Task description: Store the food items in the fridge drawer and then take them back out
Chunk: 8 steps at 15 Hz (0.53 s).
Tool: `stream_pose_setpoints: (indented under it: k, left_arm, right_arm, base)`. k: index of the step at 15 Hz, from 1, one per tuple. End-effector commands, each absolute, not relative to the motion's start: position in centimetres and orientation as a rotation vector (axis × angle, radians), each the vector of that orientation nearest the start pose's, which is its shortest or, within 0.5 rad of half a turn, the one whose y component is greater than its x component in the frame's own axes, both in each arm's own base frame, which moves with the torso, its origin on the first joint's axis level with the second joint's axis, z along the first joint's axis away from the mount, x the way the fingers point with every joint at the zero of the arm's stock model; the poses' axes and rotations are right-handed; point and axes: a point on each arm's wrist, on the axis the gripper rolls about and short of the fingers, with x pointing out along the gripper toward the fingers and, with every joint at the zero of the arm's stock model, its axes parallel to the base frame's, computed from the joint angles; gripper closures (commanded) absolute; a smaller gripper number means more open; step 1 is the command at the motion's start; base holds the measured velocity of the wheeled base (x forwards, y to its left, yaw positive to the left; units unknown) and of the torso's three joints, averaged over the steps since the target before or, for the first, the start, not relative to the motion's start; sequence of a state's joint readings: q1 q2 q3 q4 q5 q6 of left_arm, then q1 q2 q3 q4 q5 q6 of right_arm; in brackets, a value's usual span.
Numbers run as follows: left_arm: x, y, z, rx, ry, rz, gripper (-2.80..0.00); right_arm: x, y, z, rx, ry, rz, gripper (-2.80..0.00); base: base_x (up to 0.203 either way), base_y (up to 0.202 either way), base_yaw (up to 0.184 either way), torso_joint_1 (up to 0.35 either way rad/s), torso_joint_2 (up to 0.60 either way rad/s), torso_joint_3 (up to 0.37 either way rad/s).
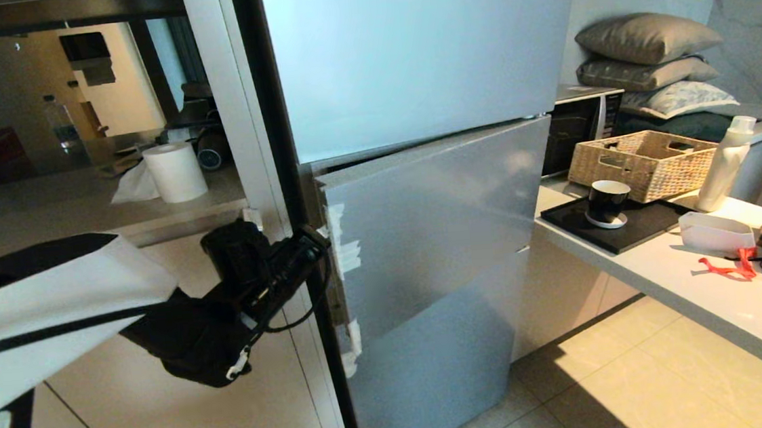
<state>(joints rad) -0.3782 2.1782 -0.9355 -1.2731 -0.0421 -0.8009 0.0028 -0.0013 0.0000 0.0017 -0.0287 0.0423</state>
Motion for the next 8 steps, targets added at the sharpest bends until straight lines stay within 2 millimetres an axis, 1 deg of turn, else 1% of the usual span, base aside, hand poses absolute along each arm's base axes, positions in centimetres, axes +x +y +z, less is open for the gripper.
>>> stream_pose_setpoints:
  k: [1,6,8]
  left_arm:
    - [35.0,-15.9,11.2,-0.795,0.165,-0.447,0.0]
    - [30.6,-17.7,11.5,-0.788,0.21,-0.529,0.0]
    - [28.4,-18.1,12.4,-0.789,0.211,-0.564,0.0]
  right_arm:
    - [-2.3,-0.1,7.5,0.043,0.001,-0.026,0.0]
    - [-2.3,-0.1,7.5,0.043,0.001,-0.026,0.0]
    - [-2.3,-0.1,7.5,0.043,0.001,-0.026,0.0]
  base:
    - [0.0,0.0,0.0,0.0,0.0,0.0]
    - [0.0,0.0,0.0,0.0,0.0,0.0]
    - [0.0,0.0,0.0,0.0,0.0,0.0]
